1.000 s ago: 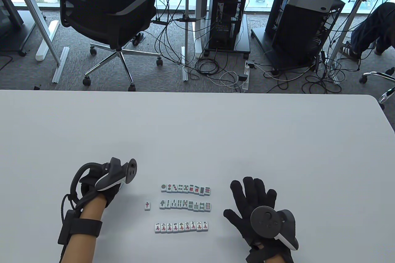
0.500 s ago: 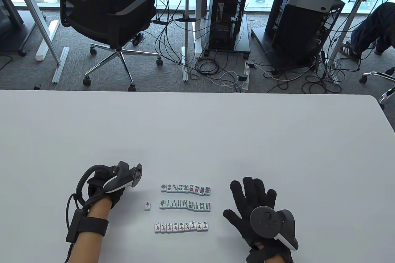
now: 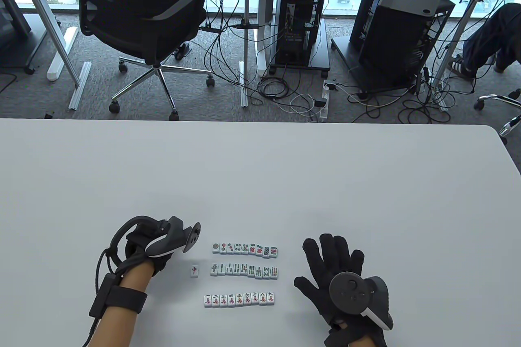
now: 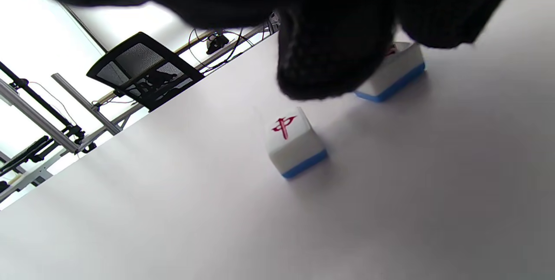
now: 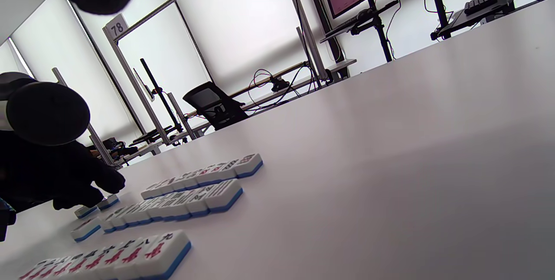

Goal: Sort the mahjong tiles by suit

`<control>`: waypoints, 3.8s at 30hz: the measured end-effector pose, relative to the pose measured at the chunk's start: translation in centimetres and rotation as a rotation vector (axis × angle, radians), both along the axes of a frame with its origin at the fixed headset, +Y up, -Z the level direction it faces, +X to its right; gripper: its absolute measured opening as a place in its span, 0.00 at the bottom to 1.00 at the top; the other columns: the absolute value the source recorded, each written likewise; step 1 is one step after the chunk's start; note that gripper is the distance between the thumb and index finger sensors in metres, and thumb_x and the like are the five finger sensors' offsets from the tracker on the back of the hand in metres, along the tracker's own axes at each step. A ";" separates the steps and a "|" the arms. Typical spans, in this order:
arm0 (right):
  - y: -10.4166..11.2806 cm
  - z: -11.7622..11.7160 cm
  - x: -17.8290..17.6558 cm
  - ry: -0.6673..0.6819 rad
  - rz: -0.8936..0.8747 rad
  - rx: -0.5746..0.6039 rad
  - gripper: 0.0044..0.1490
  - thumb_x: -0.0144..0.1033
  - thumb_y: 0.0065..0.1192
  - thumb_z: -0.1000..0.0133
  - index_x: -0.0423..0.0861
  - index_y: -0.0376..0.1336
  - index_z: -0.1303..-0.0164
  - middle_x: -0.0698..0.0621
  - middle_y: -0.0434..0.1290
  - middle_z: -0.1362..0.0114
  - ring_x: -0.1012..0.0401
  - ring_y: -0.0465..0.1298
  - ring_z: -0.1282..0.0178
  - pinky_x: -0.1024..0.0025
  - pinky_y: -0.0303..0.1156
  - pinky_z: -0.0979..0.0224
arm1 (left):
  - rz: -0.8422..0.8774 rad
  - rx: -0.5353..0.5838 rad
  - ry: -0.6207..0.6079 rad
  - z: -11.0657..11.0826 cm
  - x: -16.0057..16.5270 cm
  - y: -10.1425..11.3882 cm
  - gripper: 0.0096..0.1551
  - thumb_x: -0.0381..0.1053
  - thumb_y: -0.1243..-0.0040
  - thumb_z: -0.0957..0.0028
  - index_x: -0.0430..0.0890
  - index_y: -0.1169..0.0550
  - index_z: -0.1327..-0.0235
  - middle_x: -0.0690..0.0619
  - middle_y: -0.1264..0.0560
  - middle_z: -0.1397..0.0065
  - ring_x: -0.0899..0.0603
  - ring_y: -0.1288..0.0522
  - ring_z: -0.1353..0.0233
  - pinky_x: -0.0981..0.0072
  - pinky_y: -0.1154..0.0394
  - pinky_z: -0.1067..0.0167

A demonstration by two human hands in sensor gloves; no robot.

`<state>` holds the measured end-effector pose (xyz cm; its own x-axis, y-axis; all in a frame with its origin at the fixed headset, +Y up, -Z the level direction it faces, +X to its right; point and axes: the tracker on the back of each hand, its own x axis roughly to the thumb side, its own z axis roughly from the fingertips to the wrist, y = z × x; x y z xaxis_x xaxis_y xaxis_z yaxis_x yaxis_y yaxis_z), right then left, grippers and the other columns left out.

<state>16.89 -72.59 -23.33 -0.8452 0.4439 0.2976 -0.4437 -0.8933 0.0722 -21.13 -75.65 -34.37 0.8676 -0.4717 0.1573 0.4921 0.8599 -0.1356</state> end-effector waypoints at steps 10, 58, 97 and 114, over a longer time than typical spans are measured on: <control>0.0 0.0 0.0 -0.002 -0.004 -0.003 0.50 0.64 0.48 0.41 0.60 0.34 0.16 0.44 0.32 0.11 0.43 0.28 0.16 0.30 0.26 0.23 | 0.104 0.026 0.165 -0.7 -1.2 0.5 0.29 0.64 0.39 0.63 0.47 0.13 0.60 0.62 0.13 0.79 0.53 0.19 0.85 0.57 0.19 0.73; 0.2 0.1 0.0 -0.001 -0.003 0.006 0.50 0.64 0.48 0.42 0.60 0.34 0.16 0.44 0.32 0.11 0.43 0.28 0.16 0.30 0.26 0.23 | -0.020 -0.081 -0.140 5.8 4.0 0.6 0.38 0.63 0.30 0.70 0.50 0.21 0.44 0.63 0.13 0.67 0.53 0.17 0.75 0.57 0.18 0.64; 0.2 0.0 0.0 -0.004 0.004 -0.001 0.50 0.64 0.48 0.41 0.60 0.34 0.16 0.44 0.32 0.11 0.43 0.28 0.16 0.30 0.26 0.23 | 0.102 -0.083 0.054 1.7 -3.8 -2.0 0.34 0.61 0.29 0.69 0.49 0.19 0.49 0.64 0.13 0.68 0.53 0.17 0.75 0.57 0.18 0.64; 0.0 0.0 -0.2 0.003 0.016 0.001 0.50 0.64 0.48 0.42 0.60 0.34 0.16 0.44 0.32 0.11 0.43 0.28 0.16 0.30 0.26 0.23 | 0.062 -0.165 -0.153 5.2 2.7 -1.5 0.36 0.62 0.29 0.70 0.48 0.19 0.47 0.64 0.13 0.68 0.53 0.16 0.75 0.57 0.18 0.64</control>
